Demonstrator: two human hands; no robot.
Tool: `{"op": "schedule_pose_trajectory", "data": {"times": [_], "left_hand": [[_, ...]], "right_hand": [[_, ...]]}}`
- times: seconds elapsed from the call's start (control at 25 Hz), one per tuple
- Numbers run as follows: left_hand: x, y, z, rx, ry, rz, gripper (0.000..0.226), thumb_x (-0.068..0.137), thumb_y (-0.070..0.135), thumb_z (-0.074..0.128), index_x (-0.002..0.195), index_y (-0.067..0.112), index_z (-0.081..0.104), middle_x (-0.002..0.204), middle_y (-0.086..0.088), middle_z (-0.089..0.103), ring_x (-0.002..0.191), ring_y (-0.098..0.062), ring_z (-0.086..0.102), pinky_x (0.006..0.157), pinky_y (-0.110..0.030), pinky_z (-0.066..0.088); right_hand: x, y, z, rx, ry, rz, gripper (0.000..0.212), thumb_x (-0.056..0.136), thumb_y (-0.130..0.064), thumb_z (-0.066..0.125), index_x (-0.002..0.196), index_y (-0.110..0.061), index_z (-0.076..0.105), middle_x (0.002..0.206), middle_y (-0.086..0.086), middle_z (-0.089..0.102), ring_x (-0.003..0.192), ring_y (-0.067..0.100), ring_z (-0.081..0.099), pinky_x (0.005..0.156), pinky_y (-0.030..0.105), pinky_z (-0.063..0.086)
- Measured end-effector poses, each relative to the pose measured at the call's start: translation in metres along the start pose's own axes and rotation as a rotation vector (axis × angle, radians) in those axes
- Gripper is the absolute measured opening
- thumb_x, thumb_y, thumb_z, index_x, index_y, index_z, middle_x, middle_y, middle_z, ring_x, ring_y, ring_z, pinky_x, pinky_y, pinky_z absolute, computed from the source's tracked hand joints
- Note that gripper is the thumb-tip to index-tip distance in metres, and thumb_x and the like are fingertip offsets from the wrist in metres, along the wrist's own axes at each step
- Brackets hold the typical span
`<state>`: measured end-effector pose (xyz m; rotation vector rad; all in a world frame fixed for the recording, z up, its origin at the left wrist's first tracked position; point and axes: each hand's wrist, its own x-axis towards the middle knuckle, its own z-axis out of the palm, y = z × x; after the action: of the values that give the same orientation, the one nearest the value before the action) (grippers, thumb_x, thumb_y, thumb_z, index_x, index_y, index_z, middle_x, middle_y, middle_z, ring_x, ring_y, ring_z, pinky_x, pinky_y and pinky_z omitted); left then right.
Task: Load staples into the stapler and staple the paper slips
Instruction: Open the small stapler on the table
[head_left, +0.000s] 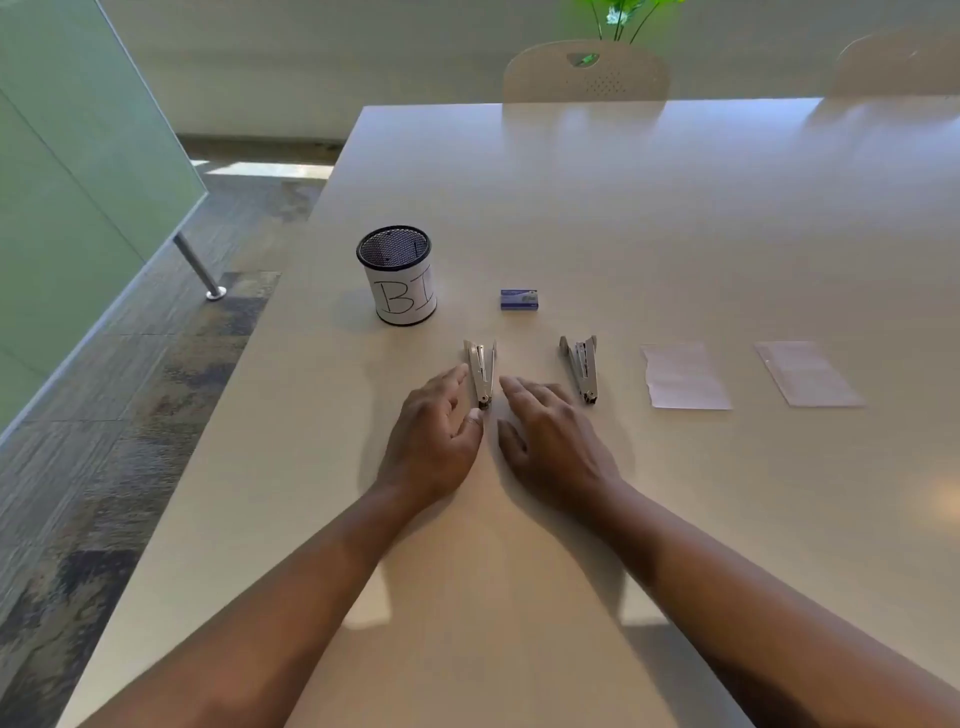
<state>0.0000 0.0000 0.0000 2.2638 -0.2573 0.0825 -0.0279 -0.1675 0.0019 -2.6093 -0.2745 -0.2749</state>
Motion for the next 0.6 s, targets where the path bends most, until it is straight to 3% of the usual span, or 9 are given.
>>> {"op": "schedule_pose_trajectory", "data": {"times": [0.08,0.2,0.36,0.48,0.6], "left_hand": [[0.0031,0.0012,-0.0005,0.017,-0.015,-0.021,0.059,0.094,0.023,0.062,0.151,0.018,0.046,0.133,-0.008,0.064,0.123,-0.028,0.058,0.104,-0.045,0.049],[0.0067,0.0042,0.0004,0.045,-0.008,-0.071,0.061,0.093,0.028,0.061,0.152,0.026,0.045,0.092,-0.005,0.066,0.104,-0.033,0.062,0.089,-0.041,0.053],[0.0035,0.0071,0.0035,0.113,-0.013,-0.072,0.063,0.092,0.041,0.052,0.153,0.031,0.041,0.106,-0.001,0.069,0.121,-0.022,0.05,0.094,-0.029,0.043],[0.0004,0.0074,0.0051,0.153,-0.025,-0.048,0.065,0.088,0.046,0.042,0.152,0.031,0.043,0.084,0.02,0.051,0.121,-0.011,0.042,0.088,-0.021,0.037],[-0.0004,0.0038,0.005,0.118,-0.022,-0.041,0.061,0.088,0.045,0.042,0.148,0.034,0.049,0.084,0.027,0.044,0.118,-0.007,0.043,0.089,-0.02,0.036]], "right_hand": [[0.0033,-0.0017,-0.0009,-0.01,-0.023,-0.053,0.055,0.095,-0.022,0.055,0.146,-0.002,0.046,0.144,0.013,0.057,0.127,0.031,0.05,0.108,0.031,0.035],[0.0069,-0.0019,0.0024,-0.068,-0.094,-0.054,0.063,0.1,-0.034,0.041,0.156,-0.007,0.031,0.154,0.01,0.047,0.138,0.027,0.04,0.114,0.039,0.035],[0.0064,0.0009,0.0054,-0.126,-0.143,-0.042,0.064,0.101,-0.05,0.023,0.16,-0.027,0.02,0.161,0.004,0.037,0.149,0.022,0.025,0.118,0.046,0.029],[0.0066,0.0032,0.0067,-0.135,-0.149,-0.048,0.062,0.1,-0.05,0.026,0.158,-0.03,0.023,0.161,0.001,0.037,0.151,0.021,0.024,0.116,0.047,0.03],[0.0064,0.0034,0.0072,-0.114,-0.112,-0.051,0.058,0.101,-0.049,0.034,0.156,-0.029,0.032,0.156,0.0,0.045,0.148,0.019,0.03,0.114,0.044,0.034]]}}
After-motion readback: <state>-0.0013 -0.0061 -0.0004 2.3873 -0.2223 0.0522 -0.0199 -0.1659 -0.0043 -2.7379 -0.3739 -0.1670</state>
